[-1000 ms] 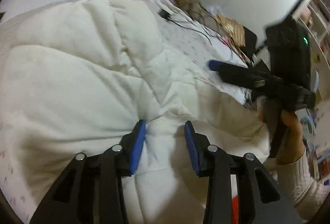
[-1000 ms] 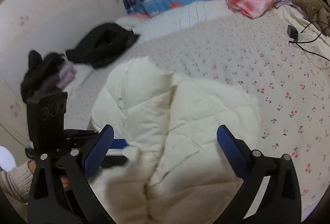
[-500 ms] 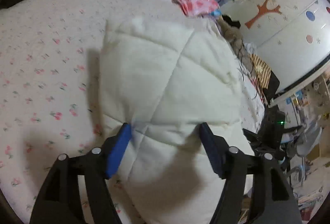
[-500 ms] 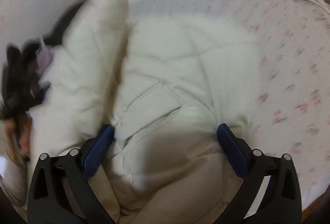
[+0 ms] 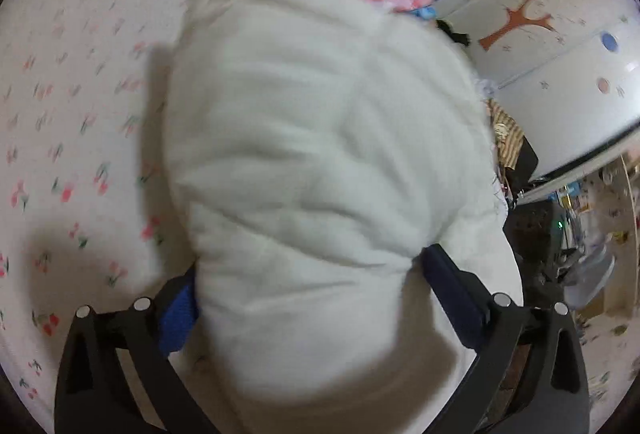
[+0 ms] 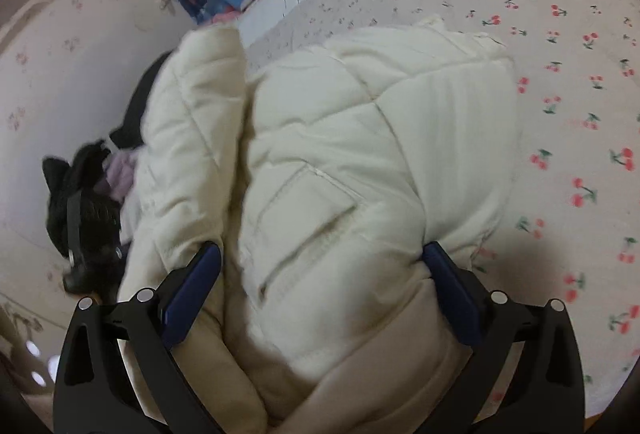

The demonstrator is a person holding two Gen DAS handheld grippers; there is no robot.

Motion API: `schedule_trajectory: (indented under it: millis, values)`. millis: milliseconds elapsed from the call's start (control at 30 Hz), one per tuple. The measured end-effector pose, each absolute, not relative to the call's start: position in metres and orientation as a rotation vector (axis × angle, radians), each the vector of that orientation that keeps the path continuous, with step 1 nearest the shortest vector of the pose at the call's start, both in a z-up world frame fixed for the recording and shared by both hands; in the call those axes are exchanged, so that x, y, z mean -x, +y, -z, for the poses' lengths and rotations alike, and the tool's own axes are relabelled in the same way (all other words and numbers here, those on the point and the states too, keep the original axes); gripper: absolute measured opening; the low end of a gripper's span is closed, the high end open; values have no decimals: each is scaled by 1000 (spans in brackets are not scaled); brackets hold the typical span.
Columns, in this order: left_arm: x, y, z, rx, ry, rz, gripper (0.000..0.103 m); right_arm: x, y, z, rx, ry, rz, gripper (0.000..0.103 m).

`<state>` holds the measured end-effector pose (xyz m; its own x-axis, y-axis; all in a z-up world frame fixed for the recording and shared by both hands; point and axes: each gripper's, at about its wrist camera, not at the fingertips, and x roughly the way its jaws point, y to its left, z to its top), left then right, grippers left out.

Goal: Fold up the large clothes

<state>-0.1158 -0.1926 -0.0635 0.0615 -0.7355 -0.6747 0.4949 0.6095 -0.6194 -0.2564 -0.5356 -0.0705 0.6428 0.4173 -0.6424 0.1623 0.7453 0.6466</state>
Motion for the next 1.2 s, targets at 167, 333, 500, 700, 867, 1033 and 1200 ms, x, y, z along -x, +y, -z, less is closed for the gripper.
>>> schedule_trajectory:
  millis: [167,333,500,700,867,1033,1200]
  values:
    - [153,-199,-14,-53,895,920,85,252,-524,73,-754,869,-304,97]
    - [135,-198,30,-128,1044,841,90,266,-533,59,-753,828,-241,97]
    - [142,-191,32,-83,1013,835,92,258,-522,60,-697,923,-185,97]
    - [144,-183,34,-73,987,830,94,251,-514,67,-707,948,-147,97]
    - [146,-178,39,-77,964,832,95,258,-517,73,-677,944,-72,97]
    - [146,-178,39,-74,943,822,96,256,-511,88,-703,946,-64,97]
    - [142,-177,41,-52,974,895,95,232,-496,91,-739,936,-123,97]
